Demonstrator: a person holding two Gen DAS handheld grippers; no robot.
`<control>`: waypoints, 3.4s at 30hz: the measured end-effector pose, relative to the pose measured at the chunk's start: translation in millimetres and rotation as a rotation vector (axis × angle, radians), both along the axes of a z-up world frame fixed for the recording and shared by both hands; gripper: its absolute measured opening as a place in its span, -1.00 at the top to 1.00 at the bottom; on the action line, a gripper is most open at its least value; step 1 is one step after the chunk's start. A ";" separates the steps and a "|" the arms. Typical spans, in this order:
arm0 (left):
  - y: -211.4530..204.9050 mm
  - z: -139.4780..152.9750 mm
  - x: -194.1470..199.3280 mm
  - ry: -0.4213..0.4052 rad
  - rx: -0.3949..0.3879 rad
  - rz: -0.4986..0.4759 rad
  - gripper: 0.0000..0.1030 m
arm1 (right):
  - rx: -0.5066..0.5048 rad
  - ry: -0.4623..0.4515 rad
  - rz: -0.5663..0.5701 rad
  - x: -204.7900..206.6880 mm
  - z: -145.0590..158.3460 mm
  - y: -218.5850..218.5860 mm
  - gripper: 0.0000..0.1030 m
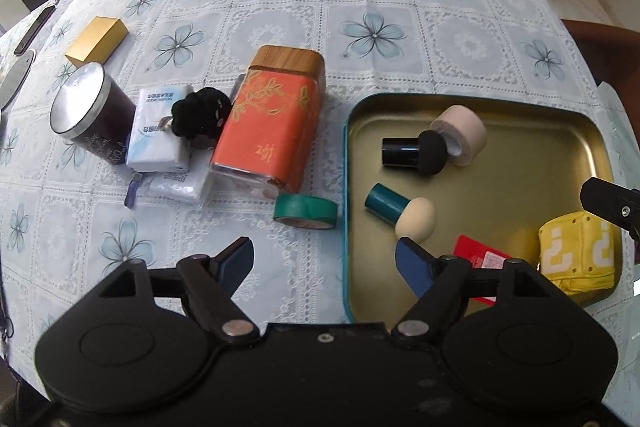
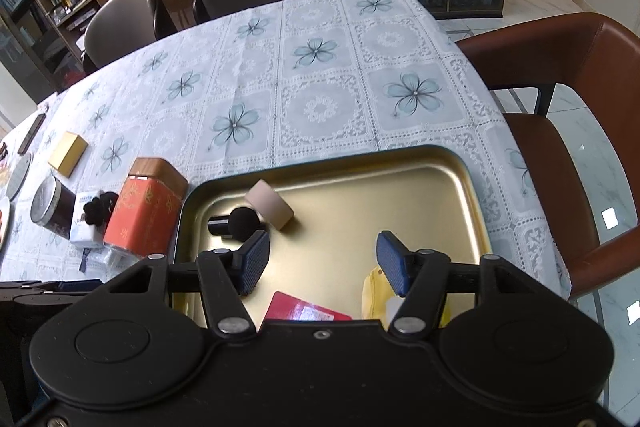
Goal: Organize soft objects
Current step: 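Move the right gripper to the green tape roll and grasp it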
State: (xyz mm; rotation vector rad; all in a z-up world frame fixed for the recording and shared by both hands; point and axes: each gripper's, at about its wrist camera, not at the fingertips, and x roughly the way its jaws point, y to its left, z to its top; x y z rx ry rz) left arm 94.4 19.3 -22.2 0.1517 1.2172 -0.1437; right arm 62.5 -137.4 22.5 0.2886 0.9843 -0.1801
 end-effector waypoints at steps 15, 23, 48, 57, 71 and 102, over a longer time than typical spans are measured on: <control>104.4 -24.6 -0.7 0.079 0.045 0.061 -0.67 | -0.044 0.070 0.070 17.0 -7.4 87.6 -0.13; 185.4 -40.2 5.8 0.115 0.065 0.150 -0.67 | -0.077 0.109 0.151 37.5 -23.0 153.7 -0.13; 271.7 -66.4 38.1 0.151 0.034 0.108 -0.67 | -0.173 0.216 0.164 40.3 -66.9 231.7 -0.03; 281.4 -69.2 36.0 0.150 0.025 0.113 -0.67 | -0.180 0.270 0.111 47.8 -87.1 224.4 -0.10; 278.5 -72.1 36.5 0.163 0.026 0.110 -0.67 | -0.118 0.252 0.276 22.6 -84.5 246.1 -0.13; 154.4 -24.9 109.8 -0.040 0.036 -0.039 -0.75 | -0.124 0.277 0.360 10.0 -104.8 247.6 0.06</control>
